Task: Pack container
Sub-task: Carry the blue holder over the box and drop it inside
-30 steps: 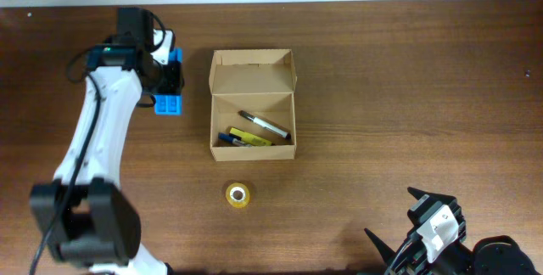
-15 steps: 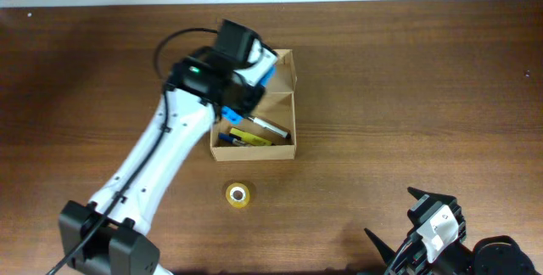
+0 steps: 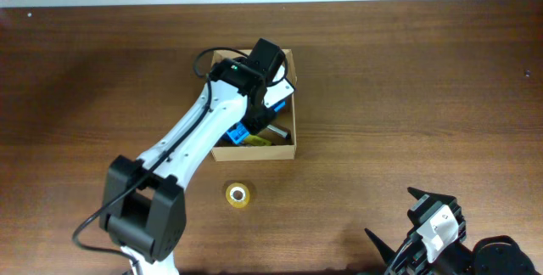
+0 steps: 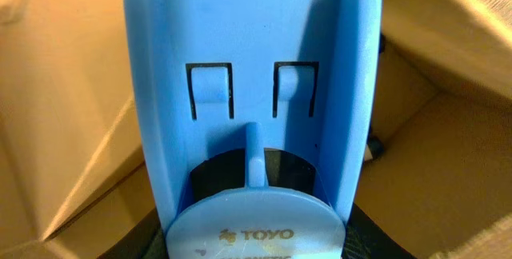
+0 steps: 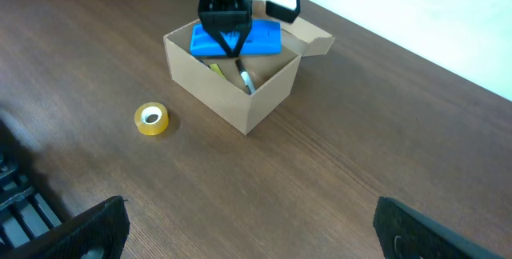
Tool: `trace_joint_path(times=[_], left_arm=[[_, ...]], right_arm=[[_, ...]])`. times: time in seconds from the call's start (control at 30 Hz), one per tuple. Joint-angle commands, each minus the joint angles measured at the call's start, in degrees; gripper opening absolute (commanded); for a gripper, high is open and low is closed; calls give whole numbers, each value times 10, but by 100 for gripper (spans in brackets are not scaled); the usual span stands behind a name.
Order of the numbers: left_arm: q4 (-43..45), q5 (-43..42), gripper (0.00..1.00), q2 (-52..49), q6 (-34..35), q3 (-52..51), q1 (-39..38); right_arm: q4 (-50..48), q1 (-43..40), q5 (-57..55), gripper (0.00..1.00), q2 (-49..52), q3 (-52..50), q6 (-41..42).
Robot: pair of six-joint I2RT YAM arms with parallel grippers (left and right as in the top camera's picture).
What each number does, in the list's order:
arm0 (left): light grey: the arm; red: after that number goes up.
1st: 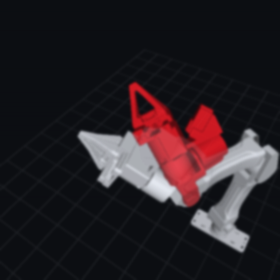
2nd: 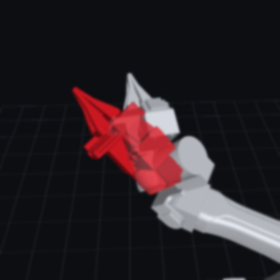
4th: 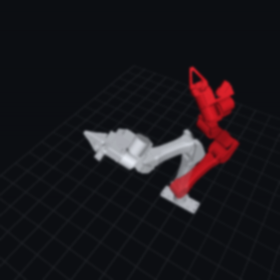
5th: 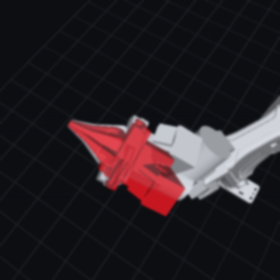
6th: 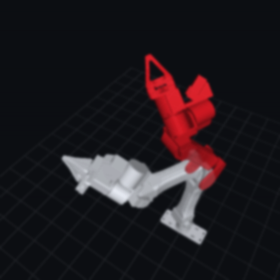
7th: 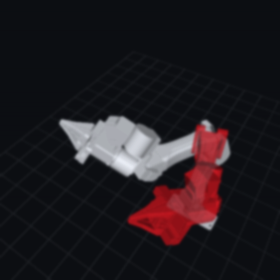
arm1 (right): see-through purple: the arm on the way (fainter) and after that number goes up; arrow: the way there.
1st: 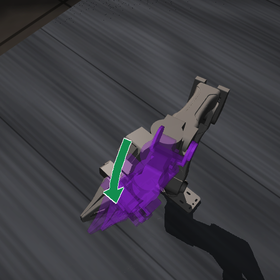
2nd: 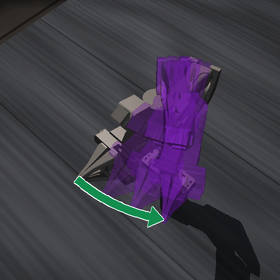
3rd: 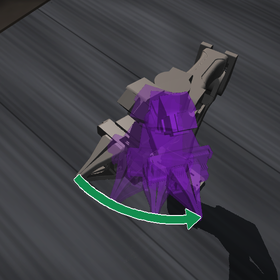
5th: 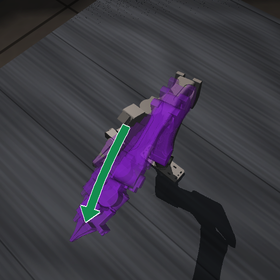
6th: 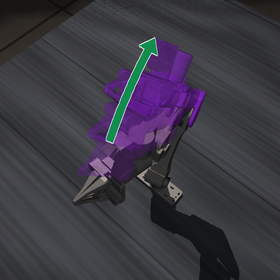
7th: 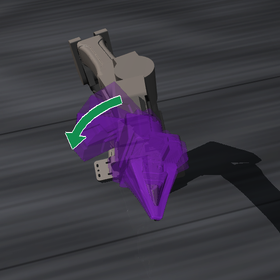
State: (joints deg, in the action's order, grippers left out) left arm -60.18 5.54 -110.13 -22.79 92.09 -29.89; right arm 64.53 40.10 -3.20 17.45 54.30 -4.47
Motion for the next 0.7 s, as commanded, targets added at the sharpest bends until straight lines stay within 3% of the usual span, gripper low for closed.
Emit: trace_joint_path(times=[0.0, 0.1, 0.17, 0.33, 0.4, 0.5, 0.67], left_arm=[[1, 6, 43, -21, -14, 7, -1], [1, 5, 43, -30, -14, 7, -1], [1, 5, 54, -30, -14, 7, -1], [1, 3, 57, -28, 0, 7, -1], [1, 3, 58, -20, 29, 7, -1], [0, -2, 73, 0, 64, 7, 1], [-22, -14, 76, 61, 189, 7, 1]], right_arm=[[-2, 0, -5, 99, 0, -1, 5], [-2, 0, -5, 99, 0, -1, 5], [-2, 0, -5, 99, 0, -1, 5], [-2, 0, -5, 99, 0, -1, 5], [-2, 0, -5, 99, 0, -1, 5], [-2, 0, -5, 99, 0, -1, 5], [-2, 0, -5, 99, 0, -1, 5]])
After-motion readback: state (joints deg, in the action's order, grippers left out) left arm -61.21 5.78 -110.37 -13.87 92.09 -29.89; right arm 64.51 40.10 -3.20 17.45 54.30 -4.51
